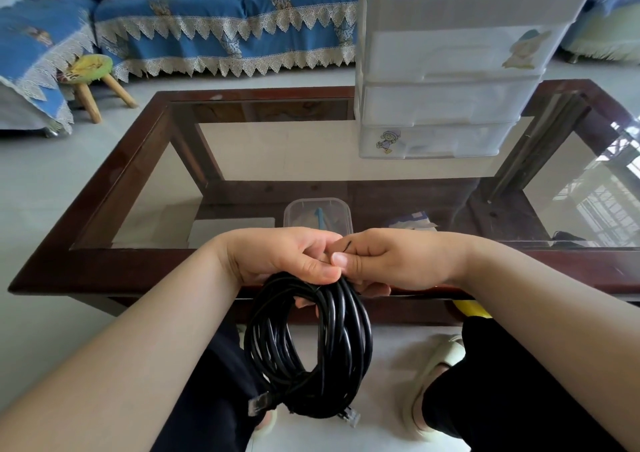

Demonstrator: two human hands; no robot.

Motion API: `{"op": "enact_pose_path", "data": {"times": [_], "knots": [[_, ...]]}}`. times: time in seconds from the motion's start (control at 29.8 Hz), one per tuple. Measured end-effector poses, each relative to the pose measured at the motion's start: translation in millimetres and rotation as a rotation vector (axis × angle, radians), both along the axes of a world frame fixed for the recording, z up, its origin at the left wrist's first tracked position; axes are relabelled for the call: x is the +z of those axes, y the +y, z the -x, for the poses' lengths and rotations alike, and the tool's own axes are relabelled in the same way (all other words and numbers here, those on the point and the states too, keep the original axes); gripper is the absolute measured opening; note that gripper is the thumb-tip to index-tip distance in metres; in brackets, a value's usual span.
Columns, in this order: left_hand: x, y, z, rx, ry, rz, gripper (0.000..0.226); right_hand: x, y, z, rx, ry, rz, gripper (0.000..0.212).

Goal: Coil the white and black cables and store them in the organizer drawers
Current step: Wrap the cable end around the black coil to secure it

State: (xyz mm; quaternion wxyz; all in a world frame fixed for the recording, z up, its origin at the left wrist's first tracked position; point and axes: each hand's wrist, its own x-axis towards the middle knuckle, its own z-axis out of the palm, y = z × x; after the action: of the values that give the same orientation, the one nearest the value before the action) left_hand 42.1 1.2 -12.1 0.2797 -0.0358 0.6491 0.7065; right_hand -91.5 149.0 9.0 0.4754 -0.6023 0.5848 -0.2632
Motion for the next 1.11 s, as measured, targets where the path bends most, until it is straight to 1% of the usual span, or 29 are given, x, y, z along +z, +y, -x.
{"op": "enact_pose_path", "data": {"times": [0.07, 0.17, 0.23, 0.37, 0.44, 0.57, 0.67, 0.77, 0.84, 0.94, 1.04, 1.11], "knots": [[4, -2, -1, 0.022, 0.025, 0.061, 0.08, 0, 0, -2, -0.028, 0.014, -0.012, 0.05], [12, -3, -1, 0.091, 0.04, 0.081, 0.055, 1, -2, -3, -0.095, 0.1, 0.022, 0.046], [19, -3, -1, 0.133, 0.04, 0.133, 0.045, 1, -4, -3, -0.132, 0.134, 0.037, 0.043], [28, -2, -2, 0.175, 0.049, 0.336, 0.035, 6, -5, -5, -0.116, 0.183, 0.034, 0.031], [31, 1, -3, 0.184, 0.053, 0.4, 0.031, 10, -5, -5, -0.092, 0.227, 0.032, 0.031], [34, 5, -2, 0.181, 0.047, 0.482, 0.034, 10, -8, -3, -0.063, 0.298, -0.001, 0.033], [33, 4, -1, 0.193, 0.065, 0.562, 0.038, 9, -11, 0, -0.065, 0.275, -0.012, 0.033], [32, 2, -1, 0.214, 0.118, 0.659, 0.043, 8, -13, 3, -0.134, 0.201, 0.006, 0.034], [34, 4, 0, 0.274, 0.153, 0.736, 0.04, 8, -15, 4, -0.204, 0.235, 0.04, 0.036], [38, 14, 4, 0.416, 0.251, 0.995, 0.044, 12, -19, 6, -0.326, 0.297, 0.082, 0.035], [42, 29, 7, 0.463, 0.416, 1.416, 0.048, 18, -22, 7, -0.415, 0.382, 0.114, 0.038], [36, 38, 11, 0.527, 0.599, 1.702, 0.048, 20, -26, 8, -0.486, 0.408, 0.129, 0.037]]}}
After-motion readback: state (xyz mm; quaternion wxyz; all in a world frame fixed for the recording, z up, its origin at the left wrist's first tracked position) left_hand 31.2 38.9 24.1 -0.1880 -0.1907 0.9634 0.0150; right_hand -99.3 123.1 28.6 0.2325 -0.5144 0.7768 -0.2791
